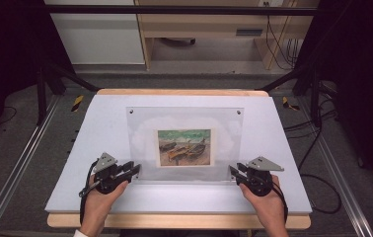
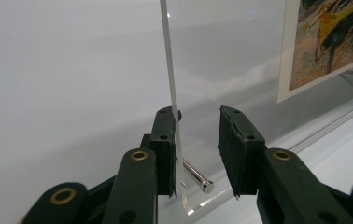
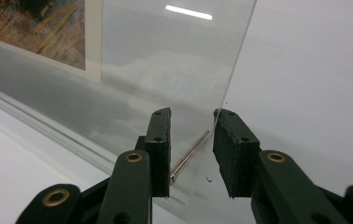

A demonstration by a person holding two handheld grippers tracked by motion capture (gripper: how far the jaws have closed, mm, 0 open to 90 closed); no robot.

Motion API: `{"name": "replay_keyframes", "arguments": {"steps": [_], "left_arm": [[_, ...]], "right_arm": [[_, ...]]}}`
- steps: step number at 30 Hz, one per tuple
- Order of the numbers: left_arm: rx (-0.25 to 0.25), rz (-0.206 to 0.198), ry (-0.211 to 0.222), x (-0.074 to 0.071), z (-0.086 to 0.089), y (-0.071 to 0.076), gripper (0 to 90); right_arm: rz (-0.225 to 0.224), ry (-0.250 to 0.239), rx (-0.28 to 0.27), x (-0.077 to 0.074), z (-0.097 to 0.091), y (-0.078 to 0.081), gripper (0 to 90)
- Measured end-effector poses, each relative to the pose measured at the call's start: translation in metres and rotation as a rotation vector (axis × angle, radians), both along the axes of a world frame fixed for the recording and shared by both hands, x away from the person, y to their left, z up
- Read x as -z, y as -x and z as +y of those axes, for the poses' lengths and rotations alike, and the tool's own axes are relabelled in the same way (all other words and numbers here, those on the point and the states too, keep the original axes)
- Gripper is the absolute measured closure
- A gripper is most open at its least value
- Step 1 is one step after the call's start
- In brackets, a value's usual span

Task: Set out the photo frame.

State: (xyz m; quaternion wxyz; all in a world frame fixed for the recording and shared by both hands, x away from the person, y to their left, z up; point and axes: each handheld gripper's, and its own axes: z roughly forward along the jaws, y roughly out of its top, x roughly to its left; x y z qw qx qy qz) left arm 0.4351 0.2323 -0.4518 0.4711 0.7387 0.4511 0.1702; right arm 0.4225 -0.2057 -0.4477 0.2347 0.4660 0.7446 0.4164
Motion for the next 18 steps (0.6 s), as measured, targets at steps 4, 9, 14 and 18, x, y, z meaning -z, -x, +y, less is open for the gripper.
{"name": "replay_keyframes", "arguments": {"steps": [4, 9, 14, 18], "left_arm": [[-0.001, -0.001, -0.001, 0.0006, -0.0001, 0.0013, 66.5], [-0.002, 0.005, -0.011, 0.0001, -0.0009, 0.0029, 66.3], [-0.004, 0.007, -0.006, 0.0008, -0.001, 0.0042, 66.2], [-0.003, 0.008, -0.008, 0.001, -0.001, 0.0049, 66.1]], "right_arm": [[0.0, 0.005, 0.003, 0.0002, 0.0008, 0.0012, 67.4], [0.004, 0.011, 0.001, 0.0005, 0.0008, 0.0032, 67.4], [0.003, 0.011, -0.002, 0.0012, 0.0005, 0.0039, 67.2], [0.005, 0.012, -0.004, 0.0012, 0.0012, 0.0044, 66.9]]}}
